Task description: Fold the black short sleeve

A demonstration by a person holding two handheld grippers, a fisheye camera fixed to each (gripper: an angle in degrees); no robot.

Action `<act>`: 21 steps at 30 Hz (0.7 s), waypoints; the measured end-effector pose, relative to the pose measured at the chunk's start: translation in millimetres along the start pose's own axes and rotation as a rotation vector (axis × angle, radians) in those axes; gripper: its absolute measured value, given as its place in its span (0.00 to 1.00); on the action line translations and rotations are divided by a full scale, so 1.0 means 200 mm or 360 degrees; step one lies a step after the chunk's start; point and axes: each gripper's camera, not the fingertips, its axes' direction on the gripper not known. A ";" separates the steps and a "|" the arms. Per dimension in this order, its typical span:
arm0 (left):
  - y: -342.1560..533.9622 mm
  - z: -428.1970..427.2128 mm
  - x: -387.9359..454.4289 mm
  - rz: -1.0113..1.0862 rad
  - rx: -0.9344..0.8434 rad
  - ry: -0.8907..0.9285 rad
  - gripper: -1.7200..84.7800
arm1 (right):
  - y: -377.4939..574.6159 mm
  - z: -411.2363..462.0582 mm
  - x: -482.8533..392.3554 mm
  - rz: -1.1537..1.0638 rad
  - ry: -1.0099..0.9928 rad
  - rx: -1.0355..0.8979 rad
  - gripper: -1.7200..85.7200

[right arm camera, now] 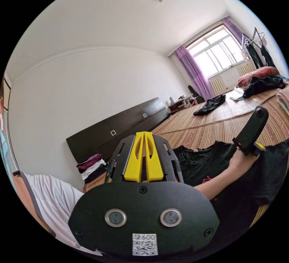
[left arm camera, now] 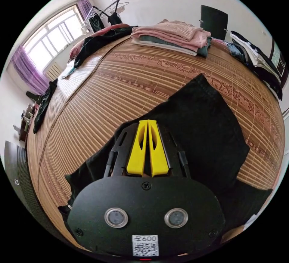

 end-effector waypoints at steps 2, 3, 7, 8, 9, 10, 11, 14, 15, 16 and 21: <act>0.09 0.06 -0.08 -0.0039 0.0040 0.0091 0.03 | -0.02 0.03 -0.03 -0.0024 -0.0048 -0.0081 0.01; 0.16 0.10 -0.10 -0.0053 0.0058 0.0113 0.03 | -0.02 0.02 -0.05 -0.0048 -0.0068 -0.0087 0.01; 0.36 0.20 -0.03 0.0033 0.0070 -0.0083 0.03 | -0.02 -0.01 -0.08 -0.0042 -0.0068 -0.0005 0.01; 0.40 0.21 0.00 0.0055 0.0076 -0.0124 0.03 | -0.02 0.00 -0.07 -0.0033 -0.0077 -0.0014 0.01; 0.47 0.23 0.03 0.0088 0.0100 -0.0206 0.03 | -0.03 0.02 -0.05 -0.0016 -0.0105 -0.0036 0.01; 0.55 0.24 0.05 0.0103 0.0138 -0.0272 0.03 | -0.03 0.05 -0.03 0.0007 -0.0127 -0.0065 0.01; 0.59 0.25 0.06 0.0107 0.0158 -0.0297 0.03 | -0.03 0.07 -0.02 0.0018 -0.0133 -0.0085 0.01; 0.83 0.22 0.06 0.0032 0.0351 -0.0469 0.02 | -0.03 0.20 0.01 0.0017 -0.0060 -0.0204 0.01; 0.96 0.16 0.04 -0.0052 0.0528 -0.0539 0.02 | -0.02 0.25 0.04 0.0040 -0.0001 -0.0238 0.01; 1.11 0.10 -0.01 -0.0178 0.0742 -0.0564 0.02 | -0.01 0.30 0.07 0.0067 0.0030 -0.0263 0.01; 1.42 0.03 -0.26 -0.0168 0.1016 -0.0086 0.02 | -0.01 0.42 0.15 0.0198 -0.0211 -0.0308 0.01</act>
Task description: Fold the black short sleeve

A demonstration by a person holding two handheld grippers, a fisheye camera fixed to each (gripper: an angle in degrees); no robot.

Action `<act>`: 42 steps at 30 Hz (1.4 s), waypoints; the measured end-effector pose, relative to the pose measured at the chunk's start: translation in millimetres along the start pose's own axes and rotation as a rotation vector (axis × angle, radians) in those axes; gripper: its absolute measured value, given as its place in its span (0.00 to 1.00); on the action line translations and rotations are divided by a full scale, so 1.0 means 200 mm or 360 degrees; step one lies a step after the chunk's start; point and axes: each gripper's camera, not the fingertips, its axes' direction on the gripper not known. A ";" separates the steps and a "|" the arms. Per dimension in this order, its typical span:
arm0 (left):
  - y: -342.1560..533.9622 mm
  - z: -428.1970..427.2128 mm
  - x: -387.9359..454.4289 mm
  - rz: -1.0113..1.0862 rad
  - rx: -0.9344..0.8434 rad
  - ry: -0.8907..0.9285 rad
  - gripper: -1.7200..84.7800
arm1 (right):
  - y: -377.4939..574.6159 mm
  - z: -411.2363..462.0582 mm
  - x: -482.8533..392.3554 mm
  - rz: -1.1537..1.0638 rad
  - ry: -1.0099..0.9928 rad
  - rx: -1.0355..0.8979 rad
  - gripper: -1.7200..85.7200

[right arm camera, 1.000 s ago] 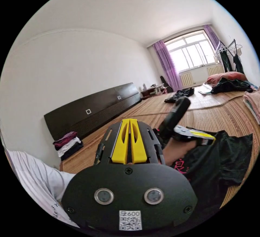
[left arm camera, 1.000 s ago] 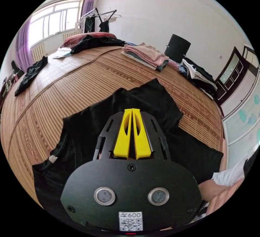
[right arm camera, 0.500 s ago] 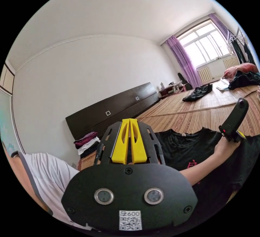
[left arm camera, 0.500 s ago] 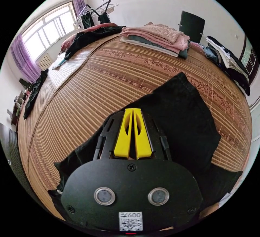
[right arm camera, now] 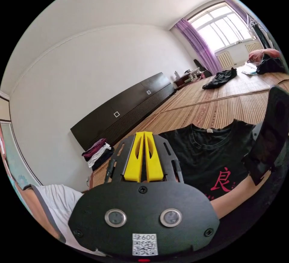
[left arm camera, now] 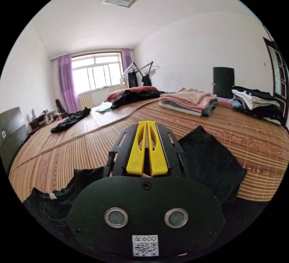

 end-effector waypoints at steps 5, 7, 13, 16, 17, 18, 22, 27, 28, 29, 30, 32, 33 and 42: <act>-0.02 0.14 0.10 0.0162 -0.0442 0.0750 0.02 | -0.03 0.16 -0.05 -0.0046 -0.0087 -0.0126 0.01; 0.05 0.18 0.21 0.0189 -0.0496 0.0823 0.02 | -0.03 0.24 -0.09 -0.0096 -0.0068 -0.0174 0.01; 0.36 0.40 0.50 0.0435 -0.0777 0.0256 0.02 | -0.04 0.42 -0.12 -0.0162 -0.0076 -0.0317 0.01; 0.46 0.40 0.55 0.0504 -0.0755 0.0181 0.02 | -0.04 0.46 -0.10 -0.0144 -0.0095 -0.0291 0.01; 0.48 0.40 0.55 0.0517 -0.0746 0.0164 0.02 | -0.04 0.47 -0.10 -0.0136 -0.0106 -0.0284 0.01; 0.51 0.41 0.54 0.0531 -0.0734 0.0147 0.02 | -0.04 0.48 -0.08 -0.0117 -0.0135 -0.0282 0.01; 0.60 0.44 0.39 0.0435 -0.0698 0.0228 0.02 | -0.05 0.55 -0.03 -0.0073 -0.0174 -0.0305 0.01; 0.70 0.46 0.26 0.0409 -0.0687 0.0365 0.02 | -0.06 0.59 0.00 -0.0063 -0.0159 -0.0287 0.01; 0.72 0.46 0.24 0.0415 -0.0681 0.0408 0.02 | -0.06 0.60 0.00 -0.0063 -0.0177 -0.0285 0.01; 0.73 0.47 0.22 0.0415 -0.0679 0.0418 0.03 | -0.06 0.61 0.01 -0.0061 -0.0184 -0.0283 0.01; 0.75 0.47 0.20 0.0410 -0.0679 0.0421 0.03 | -0.06 0.62 0.01 -0.0057 -0.0189 -0.0281 0.01; 0.77 0.48 0.17 0.0411 -0.0679 0.0416 0.03 | -0.06 0.65 0.02 -0.0055 -0.0184 -0.0285 0.01; 0.79 0.48 0.15 0.0413 -0.0679 0.0414 0.03 | -0.06 0.67 0.02 -0.0058 -0.0182 -0.0295 0.01; 0.73 0.25 -0.14 0.0559 -0.0466 0.0673 0.03 | -0.06 0.72 0.01 -0.0123 -0.0168 -0.0313 0.01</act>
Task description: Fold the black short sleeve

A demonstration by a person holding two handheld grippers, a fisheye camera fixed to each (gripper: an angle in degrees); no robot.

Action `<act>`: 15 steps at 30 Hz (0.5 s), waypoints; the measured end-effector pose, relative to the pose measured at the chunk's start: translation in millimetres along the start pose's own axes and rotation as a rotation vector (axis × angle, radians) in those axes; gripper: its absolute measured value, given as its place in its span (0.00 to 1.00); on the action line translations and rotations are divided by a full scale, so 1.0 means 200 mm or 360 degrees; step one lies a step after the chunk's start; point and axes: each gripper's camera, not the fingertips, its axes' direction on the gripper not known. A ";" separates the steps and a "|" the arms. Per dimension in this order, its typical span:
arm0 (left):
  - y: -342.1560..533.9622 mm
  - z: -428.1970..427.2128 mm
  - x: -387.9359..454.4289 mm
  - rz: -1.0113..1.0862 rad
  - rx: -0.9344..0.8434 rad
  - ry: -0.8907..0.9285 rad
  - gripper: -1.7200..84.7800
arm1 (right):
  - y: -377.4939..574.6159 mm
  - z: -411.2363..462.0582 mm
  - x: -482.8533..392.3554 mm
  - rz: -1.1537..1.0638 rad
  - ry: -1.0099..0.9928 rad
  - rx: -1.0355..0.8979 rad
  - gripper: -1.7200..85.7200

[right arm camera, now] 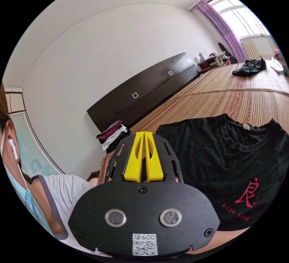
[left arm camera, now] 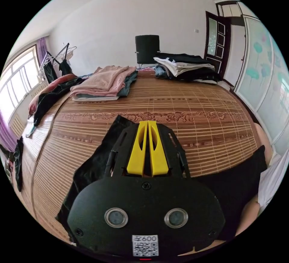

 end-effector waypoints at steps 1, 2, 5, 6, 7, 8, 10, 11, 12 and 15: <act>0.02 -0.03 -0.07 -0.0056 -0.0103 -0.0155 0.03 | 0.00 0.00 0.00 -0.0011 0.0001 0.0012 0.01; 0.04 -0.04 -0.11 -0.0079 -0.0163 -0.0235 0.03 | 0.00 0.00 0.00 -0.0015 -0.0001 0.0019 0.01; 0.20 -0.02 -0.36 -0.0245 -0.0453 -0.0629 0.03 | 0.00 0.02 0.01 -0.0026 -0.0036 0.0020 0.01; 0.28 -0.01 -0.46 -0.0336 -0.0525 -0.0689 0.03 | 0.00 0.05 0.02 -0.0027 -0.0048 0.0004 0.01; 0.35 0.00 -0.57 -0.0447 -0.0546 -0.0675 0.03 | -0.01 0.08 0.02 -0.0027 -0.0051 -0.0019 0.01; 0.38 0.01 -0.62 -0.0507 -0.0541 -0.0648 0.03 | -0.01 0.09 0.03 -0.0026 -0.0049 -0.0030 0.01; 0.47 0.08 -0.75 -0.0711 -0.0493 -0.0445 0.03 | -0.01 0.15 0.04 -0.0023 -0.0026 -0.0072 0.01; 0.48 0.13 -0.77 -0.0721 -0.0500 -0.0382 0.03 | -0.02 0.16 0.05 -0.0023 -0.0017 -0.0083 0.01; 0.51 0.20 -0.78 -0.0730 -0.0504 -0.0367 0.03 | -0.02 0.18 0.05 -0.0031 0.0000 -0.0104 0.01; 0.47 0.23 -0.75 -0.0669 -0.0503 -0.0482 0.03 | -0.03 0.23 0.06 -0.0036 0.0040 -0.0121 0.01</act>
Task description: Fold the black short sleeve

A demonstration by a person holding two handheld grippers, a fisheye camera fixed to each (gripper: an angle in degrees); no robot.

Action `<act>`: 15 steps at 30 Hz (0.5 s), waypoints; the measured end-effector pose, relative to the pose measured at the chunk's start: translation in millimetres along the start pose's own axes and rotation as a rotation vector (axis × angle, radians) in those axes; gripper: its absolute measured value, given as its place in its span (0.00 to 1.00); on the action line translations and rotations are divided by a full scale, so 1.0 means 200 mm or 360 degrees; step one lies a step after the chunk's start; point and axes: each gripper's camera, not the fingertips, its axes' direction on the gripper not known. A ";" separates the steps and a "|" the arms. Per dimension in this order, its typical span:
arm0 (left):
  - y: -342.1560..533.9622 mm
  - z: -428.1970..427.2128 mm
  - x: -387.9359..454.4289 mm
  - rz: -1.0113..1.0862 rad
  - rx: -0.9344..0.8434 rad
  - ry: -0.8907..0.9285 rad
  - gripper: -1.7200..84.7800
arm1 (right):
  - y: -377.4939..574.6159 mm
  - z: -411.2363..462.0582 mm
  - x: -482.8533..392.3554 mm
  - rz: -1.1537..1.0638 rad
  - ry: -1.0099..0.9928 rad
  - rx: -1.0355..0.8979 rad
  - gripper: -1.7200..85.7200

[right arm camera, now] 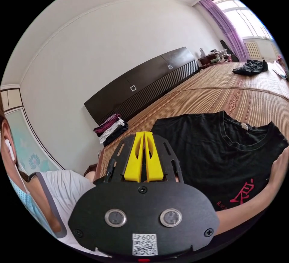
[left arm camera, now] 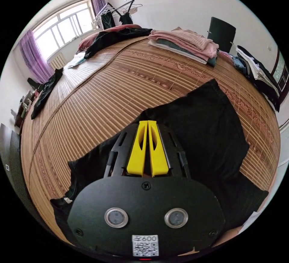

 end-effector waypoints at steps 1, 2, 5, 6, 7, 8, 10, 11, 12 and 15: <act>-0.01 0.01 0.02 0.0039 0.0017 -0.0038 0.03 | 0.00 0.02 0.01 0.0007 0.0007 0.0001 0.01; -0.01 0.02 0.03 0.0050 0.0022 -0.0048 0.03 | -0.01 0.02 0.01 0.0010 0.0006 0.0002 0.01; -0.02 0.03 0.04 0.0062 0.0030 -0.0065 0.03 | -0.02 0.06 0.02 0.0017 -0.0027 0.0007 0.01; -0.02 0.02 0.03 0.0058 0.0035 -0.0055 0.03 | -0.02 0.07 0.02 0.0019 -0.0040 0.0011 0.01; -0.02 0.01 0.02 0.0046 0.0051 -0.0029 0.03 | -0.02 0.09 0.01 0.0016 -0.0048 0.0013 0.01; -0.02 -0.01 0.01 0.0030 0.0067 -0.0017 0.03 | -0.03 0.10 0.01 0.0014 -0.0049 0.0013 0.01; 0.01 -0.16 -0.02 -0.0062 0.0259 -0.0059 0.03 | -0.04 0.13 0.00 0.0000 -0.0040 0.0007 0.01; 0.02 -0.20 -0.02 -0.0060 0.0313 -0.0080 0.03 | -0.04 0.13 0.00 -0.0002 -0.0035 0.0004 0.01; 0.02 -0.29 0.00 -0.0030 0.0389 -0.0114 0.03 | -0.05 0.15 0.00 -0.0003 -0.0025 -0.0004 0.01; -0.02 -0.33 0.06 0.0087 0.0343 -0.0079 0.03 | -0.06 0.19 0.02 0.0008 -0.0004 -0.0018 0.01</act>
